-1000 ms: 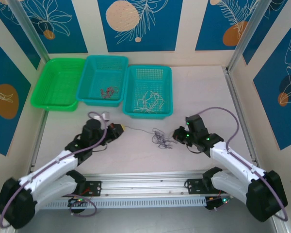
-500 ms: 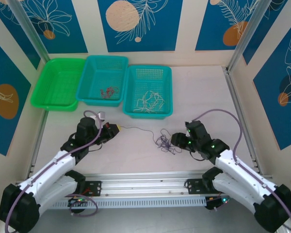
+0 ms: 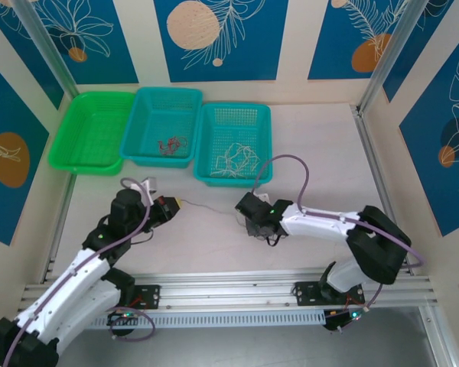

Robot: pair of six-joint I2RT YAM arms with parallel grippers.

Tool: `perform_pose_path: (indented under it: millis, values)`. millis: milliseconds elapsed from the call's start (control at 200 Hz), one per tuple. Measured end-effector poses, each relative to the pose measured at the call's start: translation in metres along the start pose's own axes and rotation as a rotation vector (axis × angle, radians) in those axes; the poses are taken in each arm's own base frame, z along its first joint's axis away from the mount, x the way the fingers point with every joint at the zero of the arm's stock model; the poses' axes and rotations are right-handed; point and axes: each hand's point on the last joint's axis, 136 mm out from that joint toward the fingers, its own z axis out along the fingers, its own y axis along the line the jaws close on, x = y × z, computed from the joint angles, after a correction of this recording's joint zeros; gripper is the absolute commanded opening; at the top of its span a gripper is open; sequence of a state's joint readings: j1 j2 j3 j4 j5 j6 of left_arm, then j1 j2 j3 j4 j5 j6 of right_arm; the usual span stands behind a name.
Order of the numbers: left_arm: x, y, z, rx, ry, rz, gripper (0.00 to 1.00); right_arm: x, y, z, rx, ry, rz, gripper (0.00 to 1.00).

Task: Untangle the cables

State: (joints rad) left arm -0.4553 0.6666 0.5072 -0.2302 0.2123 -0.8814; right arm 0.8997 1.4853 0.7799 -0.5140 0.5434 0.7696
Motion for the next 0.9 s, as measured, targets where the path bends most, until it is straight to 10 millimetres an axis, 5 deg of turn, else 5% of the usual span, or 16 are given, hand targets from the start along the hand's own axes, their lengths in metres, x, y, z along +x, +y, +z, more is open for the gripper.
perform_pose_path:
  millis: [180, 295, 480, 630, 900]
  values:
    - [-0.050, 0.019, -0.063, -0.216, -0.287, 0.070, 0.00, 0.003, -0.060, 0.011, 0.181, 0.027, 0.222, 0.26]
    - [-0.061, 0.033, -0.089, -0.304, -0.392, 0.092, 0.00, 0.012, -0.088, 0.010, 0.221, 0.041, 0.300, 0.18]
    - [-0.033, 0.066, -0.053, -0.366, -0.259, 0.073, 0.00, 0.009, -0.071, 0.011, 0.169, 0.041, 0.266, 0.09]
    - [-0.002, 0.100, -0.033, -0.428, -0.157, 0.020, 0.00, -0.004, -0.049, 0.001, 0.120, 0.005, 0.224, 0.25]
    - [0.013, 0.118, -0.023, -0.443, -0.130, -0.021, 0.39, -0.032, -0.004, -0.048, -0.158, -0.122, 0.108, 0.36]
